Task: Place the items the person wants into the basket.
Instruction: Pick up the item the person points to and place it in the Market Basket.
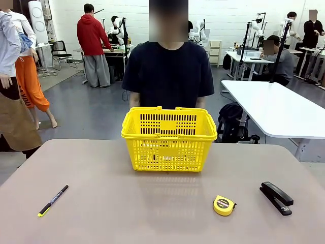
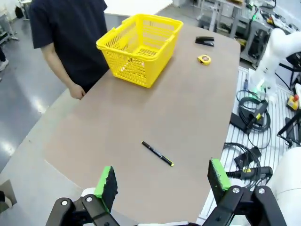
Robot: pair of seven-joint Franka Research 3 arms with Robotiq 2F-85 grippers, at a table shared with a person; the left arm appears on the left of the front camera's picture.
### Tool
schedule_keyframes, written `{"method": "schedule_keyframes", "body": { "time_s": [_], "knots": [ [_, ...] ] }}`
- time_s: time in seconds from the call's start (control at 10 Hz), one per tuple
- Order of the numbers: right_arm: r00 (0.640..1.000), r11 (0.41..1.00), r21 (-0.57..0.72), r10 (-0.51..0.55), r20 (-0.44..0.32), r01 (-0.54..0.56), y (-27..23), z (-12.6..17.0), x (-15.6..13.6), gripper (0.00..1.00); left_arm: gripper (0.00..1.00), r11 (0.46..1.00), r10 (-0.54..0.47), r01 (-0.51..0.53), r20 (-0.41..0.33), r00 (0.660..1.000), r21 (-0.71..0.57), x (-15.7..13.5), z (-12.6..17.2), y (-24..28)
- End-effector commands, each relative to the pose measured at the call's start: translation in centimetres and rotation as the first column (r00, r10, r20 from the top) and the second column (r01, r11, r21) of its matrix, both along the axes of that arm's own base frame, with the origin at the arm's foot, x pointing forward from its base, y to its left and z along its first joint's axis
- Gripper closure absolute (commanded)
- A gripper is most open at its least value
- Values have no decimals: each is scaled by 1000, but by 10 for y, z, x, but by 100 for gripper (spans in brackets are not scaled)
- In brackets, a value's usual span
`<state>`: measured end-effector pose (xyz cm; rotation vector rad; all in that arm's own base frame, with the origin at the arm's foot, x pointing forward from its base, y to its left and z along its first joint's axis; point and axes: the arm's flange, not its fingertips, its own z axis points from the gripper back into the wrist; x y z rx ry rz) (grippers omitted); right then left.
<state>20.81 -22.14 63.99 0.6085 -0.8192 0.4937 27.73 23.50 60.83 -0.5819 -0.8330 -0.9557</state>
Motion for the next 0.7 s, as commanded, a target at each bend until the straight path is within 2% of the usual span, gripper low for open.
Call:
{"method": "schedule_keyframes", "body": {
  "time_s": [0.0, 0.1, 0.6],
  "knots": [
    [1000, 1000, 24, 19, 23, -19, 1, 1, 2, 0, 0, 999, 32, -31, 54, 998, -20, 10, -2, -3],
    [1000, 1000, 24, 19, 23, -19, 1, 1, 2, 0, 0, 1000, 0, 0, 0, 1000, 0, 0, 0, 0],
    [1000, 1000, 24, 19, 23, -19, 1, 1, 2, 0, 0, 1000, 0, 0, 0, 1000, 0, 0, 0, 0]
  ]
}}
